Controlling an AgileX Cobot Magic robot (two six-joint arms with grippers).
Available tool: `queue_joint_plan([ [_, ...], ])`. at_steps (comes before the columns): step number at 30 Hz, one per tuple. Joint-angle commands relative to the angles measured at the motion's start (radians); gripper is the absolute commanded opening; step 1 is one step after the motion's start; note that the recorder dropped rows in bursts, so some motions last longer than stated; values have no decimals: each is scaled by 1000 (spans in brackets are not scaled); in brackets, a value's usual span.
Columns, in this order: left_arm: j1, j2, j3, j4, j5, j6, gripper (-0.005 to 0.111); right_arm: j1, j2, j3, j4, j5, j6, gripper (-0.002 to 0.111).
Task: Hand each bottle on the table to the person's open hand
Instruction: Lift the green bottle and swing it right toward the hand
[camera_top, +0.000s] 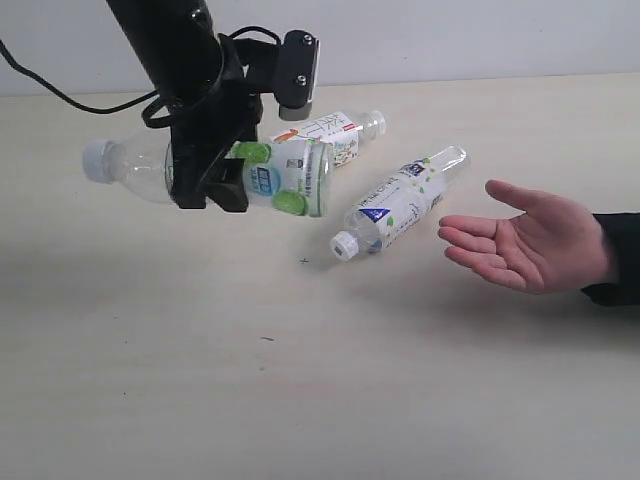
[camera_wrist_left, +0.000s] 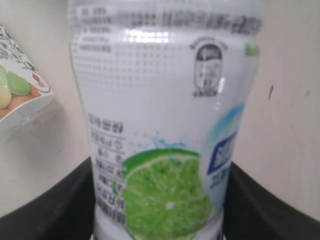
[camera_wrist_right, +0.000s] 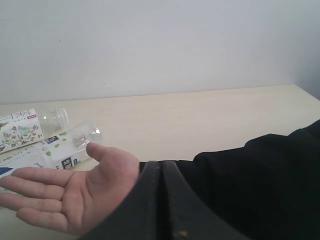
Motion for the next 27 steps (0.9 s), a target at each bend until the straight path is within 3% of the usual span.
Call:
queue_joint_plan([
  [1,-51,-36,1,9,8,-150,0,-3,-4,5,0,-6,-4,0],
  [11,-136,-92,1,9,-79,-673,0,-3,-4,5,0,-6,-4,0],
  [19,-165,-94,1,-32,-154,-999,0,-3,-4,5,0,-6,-4,0],
  [25,-165,-94,1,-307,-298,-1217,0,-3,-4,5,0,-6,-4,0],
  [26,-165,-92,1,-466,-353,-1227,0,-3,-4,5,0,-6,-4,0],
  [27,-165,-92,1,-528,-373,-1227,0,-3,-4,5,0,-6,-4,0],
])
